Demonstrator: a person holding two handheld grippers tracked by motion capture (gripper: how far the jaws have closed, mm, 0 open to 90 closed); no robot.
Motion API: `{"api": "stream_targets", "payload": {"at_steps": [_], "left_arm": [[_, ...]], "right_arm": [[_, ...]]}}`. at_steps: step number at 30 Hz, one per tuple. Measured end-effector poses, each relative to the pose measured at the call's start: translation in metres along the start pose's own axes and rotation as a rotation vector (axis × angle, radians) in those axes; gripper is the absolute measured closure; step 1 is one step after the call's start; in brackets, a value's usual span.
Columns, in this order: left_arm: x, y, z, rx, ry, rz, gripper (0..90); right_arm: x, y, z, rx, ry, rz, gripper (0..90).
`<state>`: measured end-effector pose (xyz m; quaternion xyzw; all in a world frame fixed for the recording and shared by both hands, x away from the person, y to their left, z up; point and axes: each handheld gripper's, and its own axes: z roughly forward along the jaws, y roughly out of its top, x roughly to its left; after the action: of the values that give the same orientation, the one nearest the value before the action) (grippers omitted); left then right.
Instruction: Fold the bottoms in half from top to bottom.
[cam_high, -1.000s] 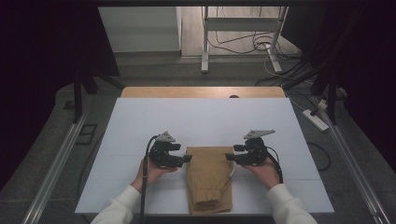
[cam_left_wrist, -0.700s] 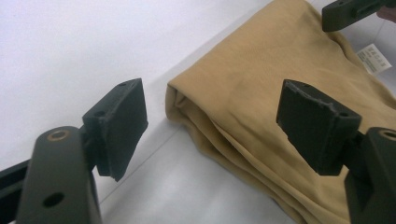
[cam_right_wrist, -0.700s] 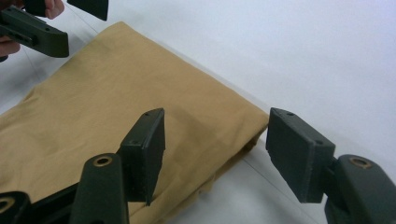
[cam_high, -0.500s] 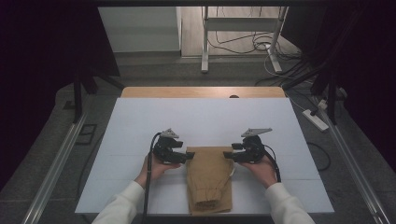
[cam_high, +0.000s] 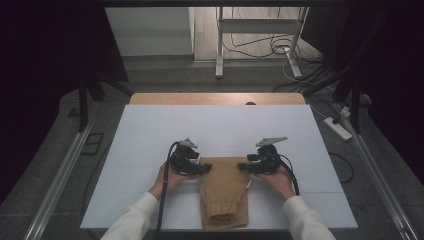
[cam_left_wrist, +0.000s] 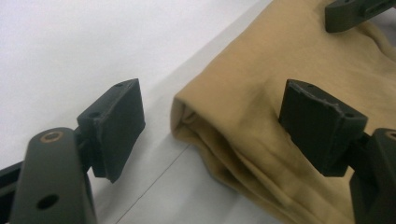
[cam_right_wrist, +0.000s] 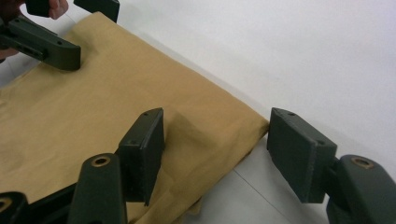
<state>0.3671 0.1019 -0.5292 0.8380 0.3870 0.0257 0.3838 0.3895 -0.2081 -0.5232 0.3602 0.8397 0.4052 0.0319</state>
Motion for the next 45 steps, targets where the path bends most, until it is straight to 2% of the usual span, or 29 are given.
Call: {"api": "stream_targets", "payload": {"at_steps": [5,10,14,18,22,25,27,34,45], "left_arm": [[0.003,-0.003,0.004,0.019,-0.005,-0.011,21.8],[0.005,-0.005,0.007,0.029,-0.007,-0.019,23.8],[0.004,-0.006,0.007,0.019,-0.032,-0.023,34.3],[0.002,-0.007,0.007,0.026,-0.054,-0.011,47.9],[0.004,-0.009,0.005,0.027,-0.073,-0.014,60.3],[0.004,-0.009,0.004,0.022,-0.084,-0.010,67.6],[0.003,-0.009,0.004,0.018,-0.087,-0.003,71.8],[0.002,-0.008,0.003,0.016,-0.084,0.011,74.2],[0.002,-0.007,0.001,0.014,-0.081,0.023,74.4]], "right_arm": [[-0.001,-0.001,0.005,0.011,-0.014,-0.007,33.8],[-0.002,-0.001,0.006,0.010,-0.005,-0.003,31.8],[0.002,-0.002,0.008,0.013,-0.011,-0.022,34.3],[0.004,-0.002,0.008,0.024,0.030,-0.016,46.3],[0.010,-0.002,0.011,0.047,0.070,-0.058,62.5],[0.018,-0.002,0.013,0.055,0.059,-0.103,67.7],[0.020,-0.002,0.012,0.056,0.055,-0.116,69.5],[0.022,-0.001,0.011,0.056,0.043,-0.143,71.5],[0.023,-0.001,0.011,0.054,0.032,-0.153,71.8]]}}
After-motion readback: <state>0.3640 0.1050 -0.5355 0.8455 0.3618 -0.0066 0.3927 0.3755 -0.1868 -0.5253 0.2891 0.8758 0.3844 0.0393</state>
